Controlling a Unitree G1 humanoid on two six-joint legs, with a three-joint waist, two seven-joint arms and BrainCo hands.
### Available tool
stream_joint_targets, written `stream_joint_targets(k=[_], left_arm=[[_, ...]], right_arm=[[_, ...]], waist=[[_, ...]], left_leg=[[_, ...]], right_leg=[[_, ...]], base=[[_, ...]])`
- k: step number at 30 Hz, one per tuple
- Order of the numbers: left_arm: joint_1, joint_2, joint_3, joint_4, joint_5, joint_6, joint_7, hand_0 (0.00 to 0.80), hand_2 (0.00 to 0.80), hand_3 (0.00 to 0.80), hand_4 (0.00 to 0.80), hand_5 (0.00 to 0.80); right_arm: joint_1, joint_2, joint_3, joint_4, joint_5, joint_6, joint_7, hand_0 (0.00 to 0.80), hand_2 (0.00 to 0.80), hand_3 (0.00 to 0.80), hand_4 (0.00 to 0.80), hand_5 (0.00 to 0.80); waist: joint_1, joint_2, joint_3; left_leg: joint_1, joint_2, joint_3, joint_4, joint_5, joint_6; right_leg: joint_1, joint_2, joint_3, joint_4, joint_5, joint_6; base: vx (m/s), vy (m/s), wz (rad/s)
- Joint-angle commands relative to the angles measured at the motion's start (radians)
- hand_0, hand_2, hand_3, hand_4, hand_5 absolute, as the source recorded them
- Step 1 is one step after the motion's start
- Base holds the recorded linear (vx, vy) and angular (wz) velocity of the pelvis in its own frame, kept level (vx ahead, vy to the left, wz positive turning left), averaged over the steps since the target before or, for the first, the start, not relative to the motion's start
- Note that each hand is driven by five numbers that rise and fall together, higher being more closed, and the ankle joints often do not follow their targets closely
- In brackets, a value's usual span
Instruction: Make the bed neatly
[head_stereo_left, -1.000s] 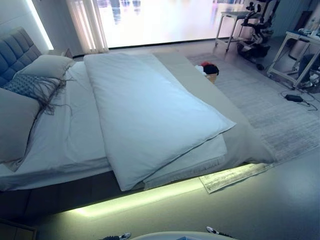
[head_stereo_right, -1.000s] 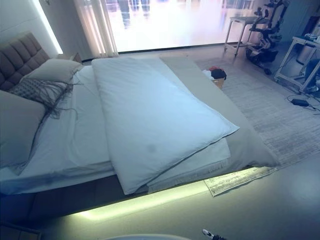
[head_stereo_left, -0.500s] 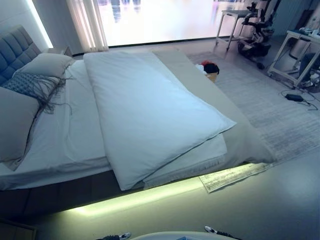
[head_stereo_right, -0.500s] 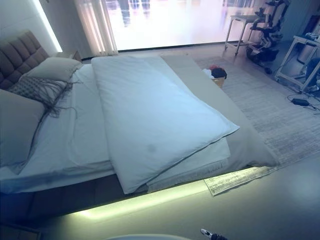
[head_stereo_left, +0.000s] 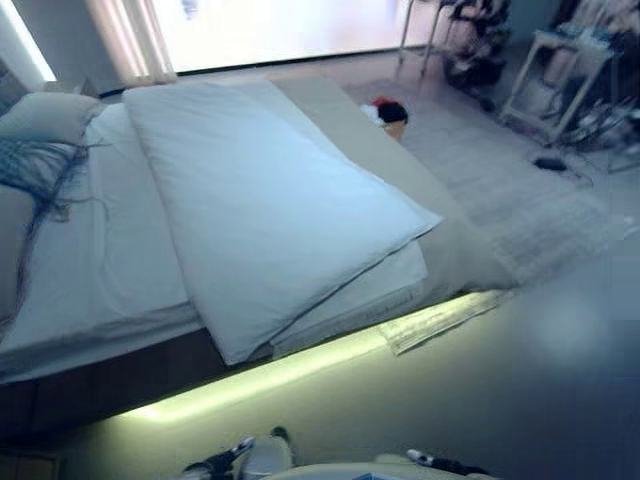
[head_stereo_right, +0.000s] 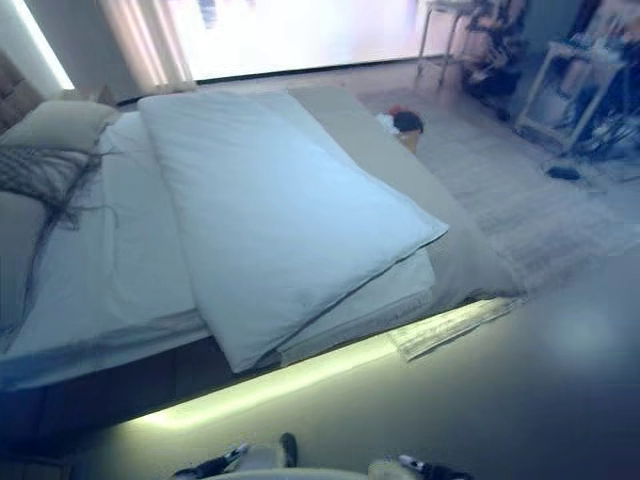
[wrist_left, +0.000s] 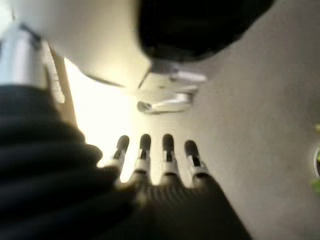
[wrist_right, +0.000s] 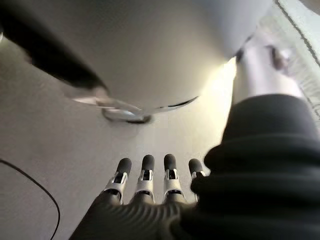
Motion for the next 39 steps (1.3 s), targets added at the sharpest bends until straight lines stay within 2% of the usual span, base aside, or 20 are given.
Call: stream_joint_targets(k=[1, 3, 6, 12, 15, 18, 20, 22, 24, 25, 27, 29, 31, 33, 36, 39], left_arm=[[0.001, -0.057, -0.021, 0.017, -0.021, -0.005, 0.008, 0.000, 0.000, 0.000, 0.000, 0.000], [-0.009, -0.056, -0.020, 0.015, -0.032, 0.001, 0.023, 0.000, 0.000, 0.000, 0.000, 0.000], [-0.032, -0.050, -0.024, 0.018, -0.033, 0.000, 0.027, 0.000, 0.000, 0.000, 0.000, 0.000], [-0.035, -0.037, -0.017, 0.020, -0.009, 0.001, 0.008, 0.000, 0.000, 0.000, 0.000, 0.000], [-0.025, -0.032, -0.008, 0.019, -0.009, 0.008, 0.002, 0.000, 0.000, 0.000, 0.000, 0.000], [-0.028, -0.028, -0.003, 0.024, -0.007, 0.021, 0.000, 0.000, 0.000, 0.000, 0.000, 0.000], [-0.035, -0.018, -0.001, 0.024, 0.009, 0.038, -0.007, 0.000, 0.000, 0.000, 0.000, 0.000], [-0.044, -0.010, -0.008, 0.029, 0.020, 0.047, -0.011, 0.000, 0.000, 0.000, 0.000, 0.000], [-0.057, -0.002, -0.018, 0.030, 0.027, 0.063, -0.010, 0.000, 0.000, 0.000, 0.000, 0.000], [-0.061, 0.001, -0.023, 0.032, 0.025, 0.067, -0.006, 0.000, 0.000, 0.000, 0.000, 0.000], [-0.079, 0.008, -0.036, 0.031, -0.002, 0.069, 0.007, 0.000, 0.000, 0.000, 0.000, 0.000], [-0.102, 0.010, -0.040, 0.029, -0.028, 0.063, 0.019, 0.000, 0.000, 0.000, 0.000, 0.000], [-0.126, 0.006, -0.045, 0.020, -0.038, 0.044, 0.033, 0.000, 0.000, 0.000, 0.000, 0.000], [-0.139, 0.002, -0.052, 0.010, -0.056, 0.028, 0.045, 0.000, 0.000, 0.000, 0.000, 0.000], [-0.102, -0.022, -0.052, 0.000, -0.056, -0.007, 0.062, 0.000, 0.000, 0.000, 0.000, 0.000], [-0.073, -0.030, -0.054, -0.011, -0.016, -0.004, 0.041, 0.000, 0.000, 0.000, 0.000, 0.000]], right_arm=[[-0.029, 0.006, -0.043, 0.003, 0.034, -0.035, 0.003, 0.000, 0.000, 0.000, 0.000, 0.000], [-0.022, 0.013, -0.044, 0.001, -0.030, -0.022, 0.012, 0.000, 0.000, 0.000, 0.000, 0.000], [-0.032, 0.020, -0.026, 0.008, -0.018, -0.030, 0.031, 0.000, 0.000, 0.000, 0.000, 0.000], [-0.054, 0.021, -0.015, -0.016, -0.018, -0.034, 0.032, 0.000, 0.000, 0.000, 0.000, 0.000], [-0.044, 0.018, -0.023, -0.022, -0.036, -0.022, 0.009, 0.000, 0.000, 0.000, 0.000, 0.000], [-0.038, 0.014, -0.044, -0.009, -0.053, -0.015, -0.003, 0.000, 0.000, 0.000, 0.000, 0.000], [-0.034, 0.016, -0.059, -0.003, -0.054, -0.014, -0.009, 0.000, 0.000, 0.000, 0.000, 0.000], [-0.026, 0.014, -0.069, 0.000, -0.050, -0.014, -0.008, 0.000, 0.000, 0.000, 0.000, 0.000], [-0.017, 0.009, -0.069, 0.003, -0.052, -0.020, 0.001, 0.000, 0.000, 0.000, 0.000, 0.000], [-0.014, 0.008, -0.066, 0.006, -0.053, -0.021, 0.007, 0.000, 0.000, 0.000, 0.000, 0.000], [-0.017, 0.010, -0.050, 0.011, -0.042, -0.026, 0.024, 0.000, 0.000, 0.000, 0.000, 0.000], [-0.034, 0.016, -0.035, 0.017, -0.034, -0.031, 0.030, 0.000, 0.000, 0.000, 0.000, 0.000], [-0.065, 0.023, -0.022, 0.018, -0.028, -0.044, 0.022, 0.000, 0.000, 0.000, 0.000, 0.000], [-0.091, 0.025, -0.010, 0.012, -0.025, -0.045, 0.010, 0.000, 0.000, 0.000, 0.000, 0.000], [-0.088, 0.025, -0.002, -0.003, -0.029, -0.022, -0.008, 0.000, 0.000, 0.000, 0.000, 0.000], [-0.077, 0.020, -0.005, -0.018, -0.014, -0.026, -0.003, 0.000, 0.000, 0.000, 0.000, 0.000]], waist=[[0.017, 0.005, -0.007], [0.015, -0.001, -0.018], [0.032, -0.013, -0.014], [0.063, -0.031, -0.006], [0.062, -0.037, -0.012], [0.061, -0.038, -0.024], [0.054, -0.043, -0.033], [0.030, -0.036, -0.031], [-0.003, -0.011, -0.014], [-0.015, -0.006, -0.006], [-0.036, -0.003, 0.013], [-0.045, -0.012, 0.029], [-0.060, -0.028, 0.055], [-0.059, -0.031, 0.074], [-0.042, -0.032, 0.057], [-0.032, -0.030, 0.034]], left_leg=[[-0.042, -0.020, 0.025, -0.110, 0.104, 0.013], [-0.042, -0.020, 0.034, -0.082, 0.078, 0.023], [-0.093, -0.026, 0.022, 0.011, 0.052, 0.028], [-0.185, -0.015, 0.024, 0.162, 0.016, 0.028], [-0.188, -0.013, 0.033, 0.193, -0.008, 0.038], [-0.170, -0.029, 0.033, 0.179, -0.022, 0.056], [-0.137, -0.053, 0.034, 0.147, -0.031, 0.085], [-0.071, -0.076, 0.030, 0.091, -0.041, 0.120], [-0.001, -0.075, 0.015, 0.035, -0.045, 0.138], [0.023, -0.073, 0.010, 0.014, -0.045, 0.139], [0.059, -0.067, -0.006, -0.024, -0.040, 0.130], [0.062, -0.067, -0.012, -0.033, -0.047, 0.118], [0.062, -0.086, -0.013, -0.048, -0.068, 0.112], [0.060, -0.090, -0.004, -0.048, -0.081, 0.112], [0.067, -0.098, -0.007, -0.027, -0.084, 0.107], [0.098, -0.095, -0.012, -0.040, -0.084, 0.099]], right_leg=[[0.168, -0.039, 0.034, -0.190, 0.089, 0.072], [0.159, -0.061, 0.018, -0.179, 0.086, 0.078], [0.156, -0.091, -0.001, -0.159, 0.087, 0.085], [0.184, -0.127, 0.001, -0.143, 0.076, 0.101], [0.195, -0.143, 0.009, -0.132, 0.069, 0.115], [0.196, -0.157, 0.009, -0.103, 0.059, 0.134], [0.167, -0.180, 0.009, -0.017, 0.092, 0.159], [0.035, -0.215, 0.024, 0.190, 0.210, 0.175], [-0.132, -0.211, 0.044, 0.330, 0.264, 0.159], [-0.180, -0.203, 0.045, 0.343, 0.256, 0.149], [-0.225, -0.164, 0.036, 0.235, 0.232, 0.133], [-0.239, -0.144, 0.027, 0.061, 0.231, 0.140], [-0.304, -0.131, 0.028, -0.076, 0.319, 0.177], [-0.326, -0.135, 0.020, -0.087, 0.343, 0.181], [-0.261, -0.132, 0.005, -0.112, 0.323, 0.161], [-0.198, -0.132, -0.017, -0.131, 0.300, 0.149]], base=[[0.231, 0.166, 0.29], [0.179, 0.153, 0.28], [0.129, 0.101, 0.18], [0.134, 0.102, -0.01], [0.177, 0.160, 0.01], [0.193, 0.183, 0.01], [0.174, 0.169, 0.04], [0.154, 0.190, 0.02], [0.138, 0.152, 0.06], [0.130, 0.021, 0.29], [0.082, -0.121, 0.29], [0.011, -0.186, 0.23], [-0.116, -0.180, 0.21], [-0.132, -0.105, 0.13], [0.101, -0.081, 0.30], [0.183, -0.070, 0.26]])
